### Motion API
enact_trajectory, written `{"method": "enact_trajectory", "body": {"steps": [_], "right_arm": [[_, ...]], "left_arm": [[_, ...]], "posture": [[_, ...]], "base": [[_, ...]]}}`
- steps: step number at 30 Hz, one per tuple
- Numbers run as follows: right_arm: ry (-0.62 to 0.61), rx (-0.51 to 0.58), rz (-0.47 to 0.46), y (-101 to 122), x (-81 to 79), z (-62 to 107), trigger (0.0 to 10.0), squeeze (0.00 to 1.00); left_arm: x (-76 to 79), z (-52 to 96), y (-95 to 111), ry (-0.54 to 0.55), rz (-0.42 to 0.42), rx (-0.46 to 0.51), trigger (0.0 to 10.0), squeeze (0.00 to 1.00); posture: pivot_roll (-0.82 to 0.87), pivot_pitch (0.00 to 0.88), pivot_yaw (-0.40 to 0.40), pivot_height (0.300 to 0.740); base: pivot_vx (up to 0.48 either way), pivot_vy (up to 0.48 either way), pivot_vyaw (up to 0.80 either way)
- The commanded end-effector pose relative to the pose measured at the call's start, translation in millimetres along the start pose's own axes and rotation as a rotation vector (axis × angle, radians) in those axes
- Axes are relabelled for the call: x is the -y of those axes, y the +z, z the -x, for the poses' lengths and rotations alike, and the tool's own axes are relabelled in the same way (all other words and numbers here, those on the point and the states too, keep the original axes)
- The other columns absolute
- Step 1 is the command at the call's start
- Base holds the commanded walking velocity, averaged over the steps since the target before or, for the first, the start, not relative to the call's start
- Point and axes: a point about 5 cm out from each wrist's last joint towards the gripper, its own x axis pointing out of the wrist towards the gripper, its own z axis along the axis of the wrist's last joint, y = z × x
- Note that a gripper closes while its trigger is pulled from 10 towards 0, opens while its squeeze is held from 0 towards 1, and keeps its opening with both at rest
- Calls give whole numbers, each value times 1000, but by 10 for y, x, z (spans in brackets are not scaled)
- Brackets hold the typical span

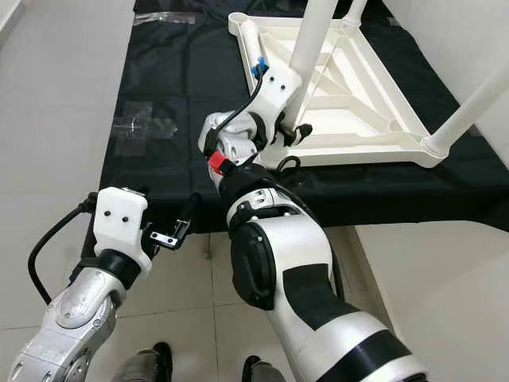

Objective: Building children table

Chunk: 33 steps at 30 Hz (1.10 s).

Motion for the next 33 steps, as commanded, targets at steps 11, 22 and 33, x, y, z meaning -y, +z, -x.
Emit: {"method": "enact_trajectory", "body": {"steps": [11,22,33], "right_arm": [[89,112,106,-207,167,-14,10000,0],[132,130,176,-371,466,-68,10000,0],[236,107,231,-476,645,87,10000,0]], "left_arm": [[-53,-40,-18,5,-15,6,10000,0],[-67,-66,-11,3,-20,14,10000,0],[-90,-74,-1,10,-23,18,10000,0]], "posture": [[119,189,-68,740],[125,182,-69,740],[130,183,-69,740]], "base": [[0,0,0],[0,0,0],[0,0,0]]}}
